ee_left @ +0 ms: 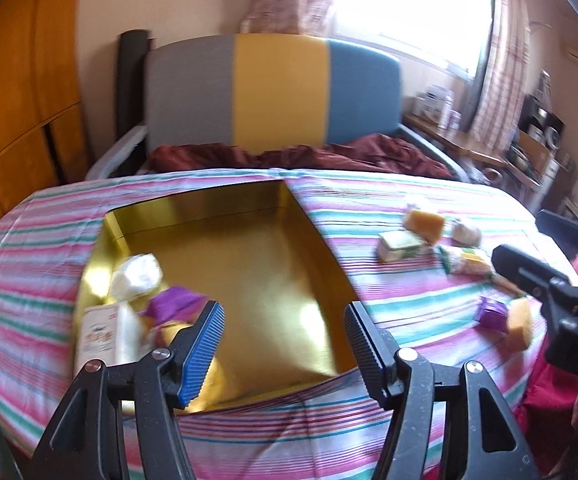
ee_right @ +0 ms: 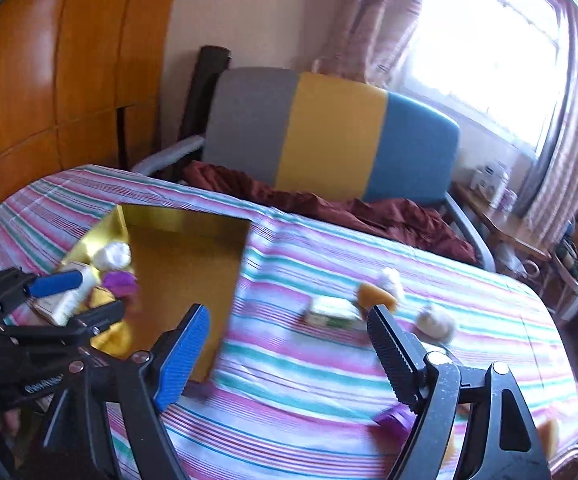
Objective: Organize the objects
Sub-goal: 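Grasp the yellow sponge with the left gripper while right withdraws from the tray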
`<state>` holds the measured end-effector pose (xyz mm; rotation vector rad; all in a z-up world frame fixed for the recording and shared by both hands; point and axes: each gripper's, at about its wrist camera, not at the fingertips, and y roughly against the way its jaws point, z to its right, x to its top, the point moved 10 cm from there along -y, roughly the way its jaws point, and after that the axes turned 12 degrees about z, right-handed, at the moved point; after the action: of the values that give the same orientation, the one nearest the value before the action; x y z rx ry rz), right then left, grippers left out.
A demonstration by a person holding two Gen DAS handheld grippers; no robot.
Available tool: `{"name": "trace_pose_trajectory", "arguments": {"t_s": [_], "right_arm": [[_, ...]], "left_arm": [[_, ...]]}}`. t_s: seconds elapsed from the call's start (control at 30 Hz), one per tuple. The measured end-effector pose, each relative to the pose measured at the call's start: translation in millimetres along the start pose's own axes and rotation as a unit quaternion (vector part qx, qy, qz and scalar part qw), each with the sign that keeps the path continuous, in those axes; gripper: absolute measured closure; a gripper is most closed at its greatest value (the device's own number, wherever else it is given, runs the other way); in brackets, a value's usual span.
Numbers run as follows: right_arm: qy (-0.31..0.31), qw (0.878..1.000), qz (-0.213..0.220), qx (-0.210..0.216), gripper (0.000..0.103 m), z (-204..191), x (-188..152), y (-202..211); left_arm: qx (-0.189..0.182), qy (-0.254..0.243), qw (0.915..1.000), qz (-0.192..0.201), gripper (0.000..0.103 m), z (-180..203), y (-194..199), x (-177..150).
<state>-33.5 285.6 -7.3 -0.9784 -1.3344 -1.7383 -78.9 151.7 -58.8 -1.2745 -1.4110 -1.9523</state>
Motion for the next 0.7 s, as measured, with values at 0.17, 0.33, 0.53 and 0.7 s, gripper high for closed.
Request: {"name": "trace_pose_trajectory", "arguments": {"t_s": [0.17,0.33,0.53,0.7], "right_arm": [[-0.027,0.997,-0.038,-0.059,0.019,74.9,-31.4,-1.1],[-0.068,0.984,-0.068,-0.148,0.019,166.5,-60.1,2.1],[-0.163,0.958,-0.103,-0.213,0.015,259.5,-103.0,3.9],[-0.243,0.943,-0.116,-0.194,0.015,281.3,-127.8,5.0]], "left_arm": [[-0.069,-0.038,0.9968,-0.013,0.039,57.9,-13.4,-2.7],[-0.151,-0.077,0.9848,-0.039,0.039,124.7,-24.5,-16.8],[-0.23,-0.111,0.9641,-0.073,0.039,201.4,-31.8,-41.7],[-0.285,-0.138,0.9444,-0.087,0.039,260.6,-29.2,-56.3]]}}
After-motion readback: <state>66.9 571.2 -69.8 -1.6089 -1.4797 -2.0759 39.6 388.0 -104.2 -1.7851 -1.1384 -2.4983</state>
